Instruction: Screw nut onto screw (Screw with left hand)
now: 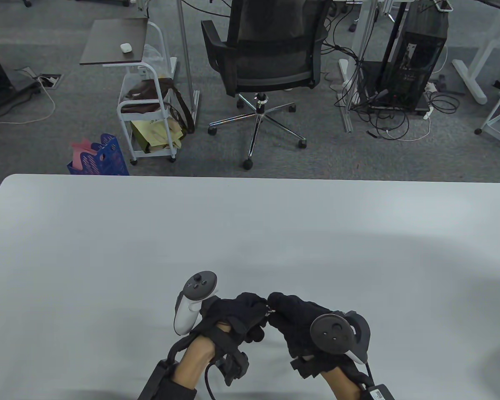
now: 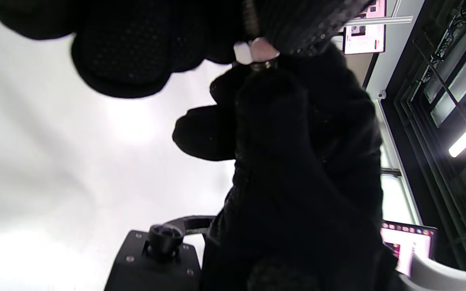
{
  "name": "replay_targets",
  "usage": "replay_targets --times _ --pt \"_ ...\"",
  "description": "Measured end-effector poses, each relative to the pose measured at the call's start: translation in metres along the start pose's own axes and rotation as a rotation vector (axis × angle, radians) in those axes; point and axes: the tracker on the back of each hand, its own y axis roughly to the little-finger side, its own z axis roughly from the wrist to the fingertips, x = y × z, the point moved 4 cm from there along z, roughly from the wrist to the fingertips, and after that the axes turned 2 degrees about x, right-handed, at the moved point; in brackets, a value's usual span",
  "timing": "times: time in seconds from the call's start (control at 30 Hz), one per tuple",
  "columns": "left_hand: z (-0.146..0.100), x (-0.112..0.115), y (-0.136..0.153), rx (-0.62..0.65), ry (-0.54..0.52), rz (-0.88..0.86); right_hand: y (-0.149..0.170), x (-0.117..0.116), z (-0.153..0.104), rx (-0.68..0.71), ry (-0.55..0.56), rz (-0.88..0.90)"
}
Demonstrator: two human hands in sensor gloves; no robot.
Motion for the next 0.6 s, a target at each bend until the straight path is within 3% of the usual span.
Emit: replay_targets --times 0.13,0.4,0.53,0.6 --pt "-0.0009 -0.0038 0.0045 -0.026 -0.068 0.02 0.0021 -0.0027 -0.0005 -0.006 -0.019 0.007" --pt "-0.0007 -0.0012 -0.0028 0.014 -0.003 0.014 0.0017 -0.0002 -0.0004 -0.023 0.002 0.033" --pt "-0.0015 -0.0043 -0.0005 -0.004 -0.072 0.046 0.0018 -0.0014 -0.0003 -0.015 -0.008 0.02" --pt "-0.0006 -0.0032 -0.0008 -0.009 -0.05 0.045 0.0008 -0.0016 -0.0003 -0.011 -0.014 0.016"
